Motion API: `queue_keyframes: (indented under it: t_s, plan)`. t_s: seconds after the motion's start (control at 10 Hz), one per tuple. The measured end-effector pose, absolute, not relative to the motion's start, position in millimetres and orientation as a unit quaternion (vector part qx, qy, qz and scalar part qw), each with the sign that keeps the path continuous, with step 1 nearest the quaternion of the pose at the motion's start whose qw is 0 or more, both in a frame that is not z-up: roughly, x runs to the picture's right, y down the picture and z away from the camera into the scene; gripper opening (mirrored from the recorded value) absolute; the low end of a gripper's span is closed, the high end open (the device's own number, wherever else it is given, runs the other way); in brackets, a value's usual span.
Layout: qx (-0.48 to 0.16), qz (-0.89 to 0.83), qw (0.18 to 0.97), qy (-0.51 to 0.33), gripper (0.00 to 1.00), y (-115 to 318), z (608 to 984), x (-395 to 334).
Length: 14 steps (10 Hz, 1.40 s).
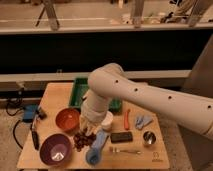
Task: Place grapes in plastic cup
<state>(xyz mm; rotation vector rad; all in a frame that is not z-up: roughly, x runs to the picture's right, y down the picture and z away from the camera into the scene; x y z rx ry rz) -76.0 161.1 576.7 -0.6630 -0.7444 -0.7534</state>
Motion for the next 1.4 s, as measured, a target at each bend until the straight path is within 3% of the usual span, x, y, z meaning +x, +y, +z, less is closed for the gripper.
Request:
queue_keyframes:
  t_s: [0.7, 1.4]
  plan:
    - [-0.305, -0.454, 0.716, -0.434, 0.00, 163.7, 567.3, -63.6]
    - [-0.301, -0.487, 0.670, -0.473, 0.00, 181.4, 564.2, -63.8]
